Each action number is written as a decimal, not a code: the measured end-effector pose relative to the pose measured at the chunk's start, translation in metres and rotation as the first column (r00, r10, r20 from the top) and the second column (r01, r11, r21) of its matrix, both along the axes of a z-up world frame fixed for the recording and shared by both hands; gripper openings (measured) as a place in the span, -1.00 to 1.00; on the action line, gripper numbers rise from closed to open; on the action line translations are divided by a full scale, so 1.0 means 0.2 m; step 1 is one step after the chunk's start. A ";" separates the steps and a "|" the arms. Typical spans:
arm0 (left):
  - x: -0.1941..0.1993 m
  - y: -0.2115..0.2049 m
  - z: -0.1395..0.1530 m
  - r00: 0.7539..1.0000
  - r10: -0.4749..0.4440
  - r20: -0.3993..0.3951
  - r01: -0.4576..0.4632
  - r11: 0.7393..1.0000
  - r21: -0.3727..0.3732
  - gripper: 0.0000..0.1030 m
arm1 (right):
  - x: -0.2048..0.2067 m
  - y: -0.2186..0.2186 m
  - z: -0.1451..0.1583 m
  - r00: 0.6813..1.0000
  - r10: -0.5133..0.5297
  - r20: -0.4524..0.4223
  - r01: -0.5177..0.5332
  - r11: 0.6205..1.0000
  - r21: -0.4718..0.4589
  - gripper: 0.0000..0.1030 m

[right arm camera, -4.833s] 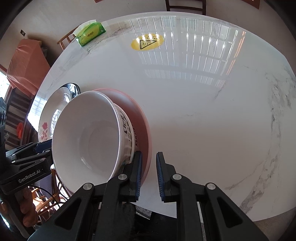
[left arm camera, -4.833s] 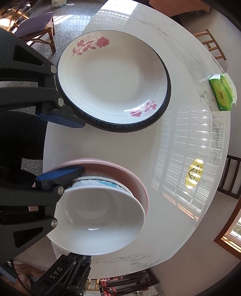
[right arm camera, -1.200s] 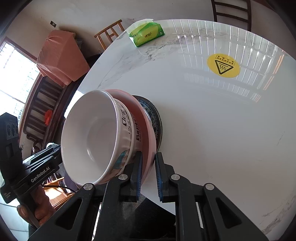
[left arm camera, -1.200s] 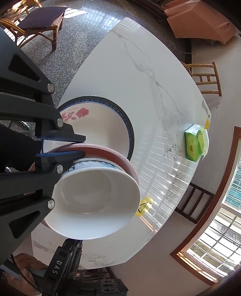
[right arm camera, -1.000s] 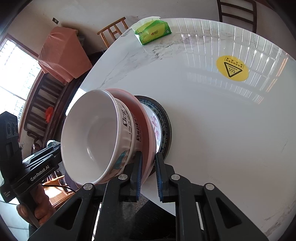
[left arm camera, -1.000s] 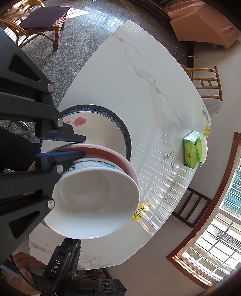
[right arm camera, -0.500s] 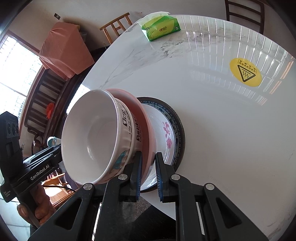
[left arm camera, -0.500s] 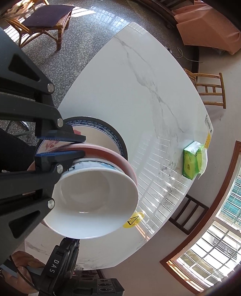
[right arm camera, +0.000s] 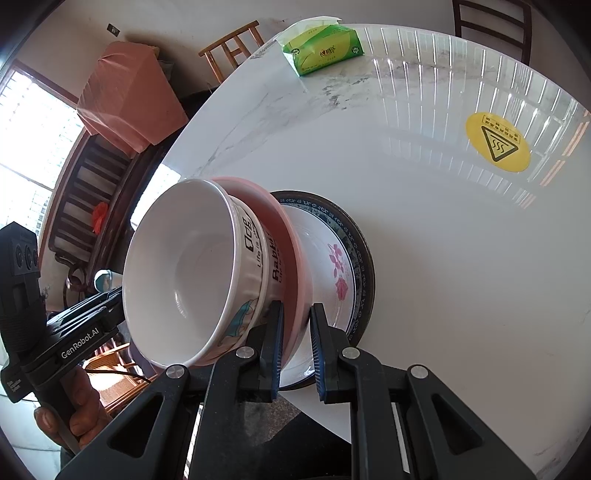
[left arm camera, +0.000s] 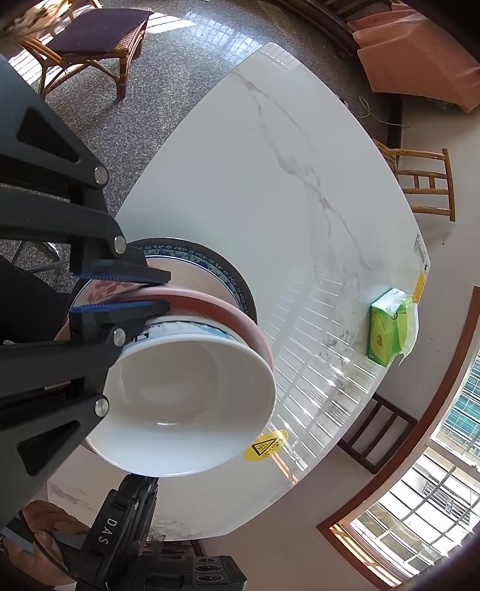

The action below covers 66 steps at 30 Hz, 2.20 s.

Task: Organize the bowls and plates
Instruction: 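Lower the bowl stack onto the plate stack with both grippers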

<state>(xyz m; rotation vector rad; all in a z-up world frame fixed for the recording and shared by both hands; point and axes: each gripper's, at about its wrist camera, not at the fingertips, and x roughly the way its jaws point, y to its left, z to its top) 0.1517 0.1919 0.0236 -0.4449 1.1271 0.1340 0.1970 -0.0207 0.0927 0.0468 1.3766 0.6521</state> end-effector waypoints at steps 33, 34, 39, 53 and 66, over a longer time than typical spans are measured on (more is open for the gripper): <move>-0.02 -0.04 -0.07 0.999 -0.017 0.042 0.015 0.999 0.045 -0.85 | -0.03 0.00 -0.03 0.999 -0.021 0.027 0.021 1.000 0.014 -0.71; -0.02 -0.04 -0.07 0.999 -0.017 0.045 0.015 0.999 0.047 -0.85 | -0.03 0.01 -0.02 0.999 -0.018 0.033 0.018 1.000 0.010 -0.71; -0.03 -0.05 -0.07 0.998 -0.021 0.061 0.017 0.998 0.065 -0.85 | -0.04 0.01 -0.02 0.999 -0.014 0.050 0.014 1.000 0.006 -0.70; -0.07 -0.11 -0.06 0.992 -0.036 0.121 0.015 0.986 0.168 -0.85 | -0.07 0.00 -0.01 0.995 -0.014 0.095 0.013 1.000 0.008 -0.69; -0.11 -0.15 -0.07 0.983 -0.037 0.181 -0.008 0.971 0.240 -0.79 | -0.10 0.00 0.00 0.989 -0.013 0.151 0.014 1.000 -0.007 -0.66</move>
